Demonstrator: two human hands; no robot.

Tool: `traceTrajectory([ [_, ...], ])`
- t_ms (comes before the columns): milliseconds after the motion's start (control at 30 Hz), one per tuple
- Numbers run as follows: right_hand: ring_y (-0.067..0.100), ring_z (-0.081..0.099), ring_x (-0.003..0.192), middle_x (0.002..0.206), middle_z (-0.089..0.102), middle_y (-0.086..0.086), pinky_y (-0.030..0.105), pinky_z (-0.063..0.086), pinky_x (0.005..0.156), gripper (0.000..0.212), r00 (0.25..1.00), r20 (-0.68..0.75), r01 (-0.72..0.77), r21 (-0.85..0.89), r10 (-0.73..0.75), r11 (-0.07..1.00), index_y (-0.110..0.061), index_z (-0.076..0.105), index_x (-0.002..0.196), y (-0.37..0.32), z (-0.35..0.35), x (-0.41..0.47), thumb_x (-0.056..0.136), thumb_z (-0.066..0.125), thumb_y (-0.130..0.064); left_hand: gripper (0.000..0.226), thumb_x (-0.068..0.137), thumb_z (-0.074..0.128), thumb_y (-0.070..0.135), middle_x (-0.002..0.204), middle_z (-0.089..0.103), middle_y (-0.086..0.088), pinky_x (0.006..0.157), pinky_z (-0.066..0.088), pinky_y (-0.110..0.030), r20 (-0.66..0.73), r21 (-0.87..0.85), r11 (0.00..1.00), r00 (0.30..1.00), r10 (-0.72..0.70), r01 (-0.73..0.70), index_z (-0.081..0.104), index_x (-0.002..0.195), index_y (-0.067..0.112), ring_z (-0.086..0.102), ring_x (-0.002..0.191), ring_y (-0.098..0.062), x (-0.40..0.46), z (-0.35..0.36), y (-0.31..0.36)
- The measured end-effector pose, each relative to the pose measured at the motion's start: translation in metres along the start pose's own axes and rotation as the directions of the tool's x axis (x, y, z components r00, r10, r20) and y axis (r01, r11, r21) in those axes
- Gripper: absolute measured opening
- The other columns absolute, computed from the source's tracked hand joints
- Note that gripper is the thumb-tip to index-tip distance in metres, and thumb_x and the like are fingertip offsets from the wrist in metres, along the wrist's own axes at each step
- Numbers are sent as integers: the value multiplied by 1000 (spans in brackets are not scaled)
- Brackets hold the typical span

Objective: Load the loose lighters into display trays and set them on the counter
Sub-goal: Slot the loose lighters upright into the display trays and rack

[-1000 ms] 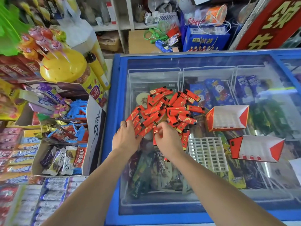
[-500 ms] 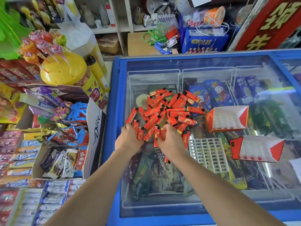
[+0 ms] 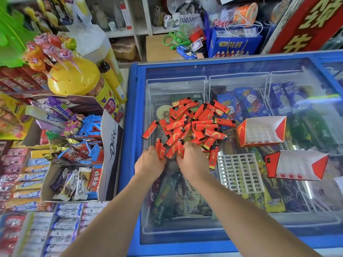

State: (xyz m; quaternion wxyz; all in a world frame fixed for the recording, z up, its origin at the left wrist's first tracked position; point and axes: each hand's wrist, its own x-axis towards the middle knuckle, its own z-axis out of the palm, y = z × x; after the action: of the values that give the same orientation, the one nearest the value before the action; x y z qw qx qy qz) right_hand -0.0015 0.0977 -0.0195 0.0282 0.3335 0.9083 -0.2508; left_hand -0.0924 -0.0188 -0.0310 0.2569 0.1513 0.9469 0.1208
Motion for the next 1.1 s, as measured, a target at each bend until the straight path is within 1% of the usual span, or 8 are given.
traceTrajectory([
  [300,25,67,87,103,67,5,31,50,64,21,989,83,-121,12,120,993,-12,61,111,-5,4,0,95,64,-25,42,92,68,38,108,57,-9,59,42,-35,-2,26,1000,1000,0,0,49,118,10,58,83,-26,-2,6,0],
  [467,23,61,69,84,64,2,29,44,57,12,979,140,-152,33,146,988,-13,62,86,-6,5,2,90,67,-24,33,98,63,35,98,57,-9,56,40,-33,38,-10,1000,999,25,-24,45,110,10,57,79,-26,-2,5,-7],
  [567,21,56,61,74,61,2,26,39,52,19,968,202,-171,87,151,981,-13,58,72,-3,7,4,87,68,-21,27,102,56,34,86,57,-7,50,36,-31,108,-153,987,993,57,-40,41,104,11,56,68,-22,-2,2,-9],
  [700,16,51,61,73,56,-1,27,33,51,20,942,285,-262,303,175,916,-17,49,72,5,3,8,83,66,-16,24,105,49,34,90,64,-12,55,49,-33,135,-415,910,989,53,8,46,107,10,63,69,-23,-8,-6,-9],
  [833,22,57,72,82,56,4,45,53,70,19,909,375,-384,579,184,720,-9,53,88,13,-12,10,83,68,-20,20,105,50,37,79,66,-6,55,52,-23,94,-534,843,987,130,-60,46,100,18,63,59,-10,-20,-14,-2],
  [967,27,68,91,97,69,11,45,60,85,14,869,472,-495,805,153,327,-5,60,101,16,-26,4,89,66,-6,16,105,50,38,75,64,-1,47,41,-14,55,-543,821,968,244,-176,46,97,25,57,52,0,-35,-16,16],
  [1033,23,68,84,94,70,11,41,62,78,15,848,521,-530,841,100,110,-6,63,108,16,-33,-1,94,59,-5,13,106,50,36,76,62,2,51,42,-19,49,-518,823,952,301,-234,49,107,23,57,55,-4,-42,-13,28],
  [1100,16,66,68,81,69,5,32,57,62,13,834,546,-547,837,78,-10,-10,64,104,15,-40,-7,97,55,-15,17,106,49,32,82,62,1,53,41,-23,52,-453,843,935,350,-290,46,116,19,58,62,-12,-48,-10,40],
])
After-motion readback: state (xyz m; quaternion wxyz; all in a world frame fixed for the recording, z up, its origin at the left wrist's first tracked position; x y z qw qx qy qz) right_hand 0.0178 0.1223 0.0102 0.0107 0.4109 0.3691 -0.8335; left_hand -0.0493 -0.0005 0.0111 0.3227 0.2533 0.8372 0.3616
